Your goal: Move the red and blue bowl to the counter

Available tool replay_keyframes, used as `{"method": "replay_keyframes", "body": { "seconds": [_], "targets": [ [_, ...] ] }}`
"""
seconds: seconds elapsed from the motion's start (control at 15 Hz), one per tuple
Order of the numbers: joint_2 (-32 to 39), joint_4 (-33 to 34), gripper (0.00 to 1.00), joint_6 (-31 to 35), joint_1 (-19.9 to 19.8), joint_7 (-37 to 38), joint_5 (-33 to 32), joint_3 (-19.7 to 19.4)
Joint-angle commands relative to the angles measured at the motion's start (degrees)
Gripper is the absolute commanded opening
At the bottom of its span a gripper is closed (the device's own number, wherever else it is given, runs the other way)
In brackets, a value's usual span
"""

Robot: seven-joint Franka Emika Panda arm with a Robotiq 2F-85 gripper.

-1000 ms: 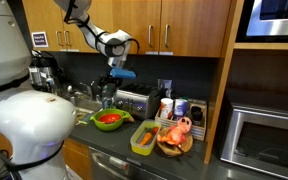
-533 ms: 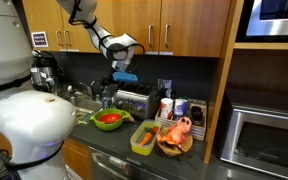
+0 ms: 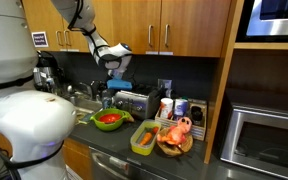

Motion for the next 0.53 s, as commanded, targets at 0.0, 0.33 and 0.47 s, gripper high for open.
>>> {"method": "replay_keyframes", "body": {
  "seconds": [0.0,0.33,0.47],
  "targets": [
    [-1.5,-3.0,1.0,5.4,0.8,1.9,2.7,2.3],
    [-2.3,-6.9,1.0,12.6,1.9,2.1,8.9,4.1],
    [-2.1,-8.1,1.0,16.4,2.3,1.4,12.5,4.6]
  ]
}}
